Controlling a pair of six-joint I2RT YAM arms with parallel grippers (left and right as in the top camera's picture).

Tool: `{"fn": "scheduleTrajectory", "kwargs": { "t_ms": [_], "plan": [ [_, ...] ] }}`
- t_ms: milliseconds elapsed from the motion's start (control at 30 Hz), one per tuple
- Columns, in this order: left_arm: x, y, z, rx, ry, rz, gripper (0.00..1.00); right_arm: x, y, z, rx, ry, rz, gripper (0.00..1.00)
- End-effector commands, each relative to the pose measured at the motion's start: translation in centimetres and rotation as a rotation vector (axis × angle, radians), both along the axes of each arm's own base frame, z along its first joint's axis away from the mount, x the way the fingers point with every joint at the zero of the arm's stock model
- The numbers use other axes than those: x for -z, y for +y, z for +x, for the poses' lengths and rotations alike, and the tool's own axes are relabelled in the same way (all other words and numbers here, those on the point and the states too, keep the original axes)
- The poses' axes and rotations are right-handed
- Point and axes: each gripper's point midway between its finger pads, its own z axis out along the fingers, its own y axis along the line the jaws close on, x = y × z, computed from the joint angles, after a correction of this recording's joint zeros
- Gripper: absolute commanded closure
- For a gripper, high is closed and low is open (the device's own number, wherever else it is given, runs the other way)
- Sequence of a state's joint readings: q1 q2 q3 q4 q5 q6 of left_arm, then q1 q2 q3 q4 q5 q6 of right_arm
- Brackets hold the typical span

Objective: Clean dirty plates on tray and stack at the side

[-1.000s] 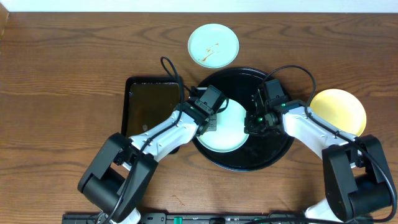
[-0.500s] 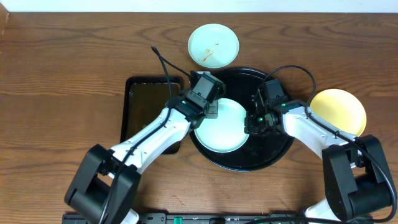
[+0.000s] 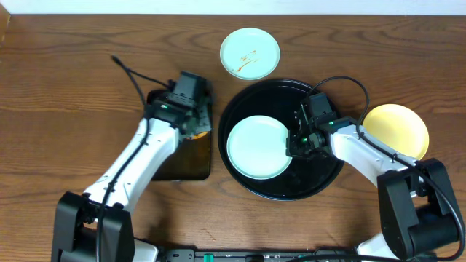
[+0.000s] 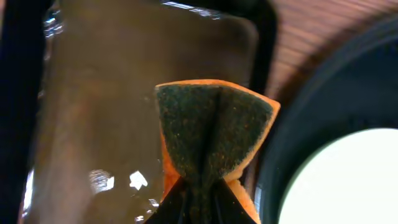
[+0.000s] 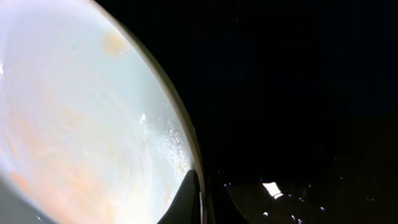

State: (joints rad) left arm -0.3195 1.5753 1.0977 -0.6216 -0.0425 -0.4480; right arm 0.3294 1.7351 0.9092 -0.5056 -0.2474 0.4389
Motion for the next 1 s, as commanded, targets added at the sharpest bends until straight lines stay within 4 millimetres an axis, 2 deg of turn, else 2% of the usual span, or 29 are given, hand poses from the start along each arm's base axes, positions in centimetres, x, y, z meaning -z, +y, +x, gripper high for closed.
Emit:
{"fn": "scheduleTrajectory", "kwargs": {
  "t_ms": [0,167,400,433,600,700,733,900,967],
  "plan": [
    [1.2,2.0,-1.0,-0.056,0.056,-0.020,0.89,0.3,-3.1,0.2,0.015,-0.050,-0.168,0.99],
    [2.7,3.8,-2.1,-0.102,0.100,-0.009,0.88,-3.4,-4.8,1.7,0.063,-0.183,-0.220,0.99],
    [3.2,4.1,-2.6,-0.106,0.116,-0.005,0.88,-8.7,-8.4,2.8,0.166,-0.359,-0.345,0.99],
    [3.2,4.1,-2.6,-0.107,0.116,-0.004,0.88,-10.1,-9.9,3.1,0.210,-0.405,-0.389,0.99],
    [3.6,4.2,-3.0,-0.104,0.129,0.000,0.88,-13.3,-14.3,3.4,0.354,-0.490,-0.469,0.99],
    [4.2,4.3,-3.3,-0.098,0.135,0.004,0.88,-14.4,-17.1,3.2,0.443,-0.504,-0.479,0.99],
    [4.4,4.3,-3.4,-0.092,0.135,0.007,0.88,-14.7,-18.9,3.0,0.497,-0.501,-0.488,0.99],
    [4.8,4.3,-3.4,-0.035,0.128,0.024,0.88,-14.8,-24.6,1.6,0.653,-0.460,-0.537,0.99],
    [4.8,4.3,-3.4,-0.033,0.128,0.025,0.88,-14.8,-26.0,1.1,0.698,-0.448,-0.542,0.99]
  ]
}}
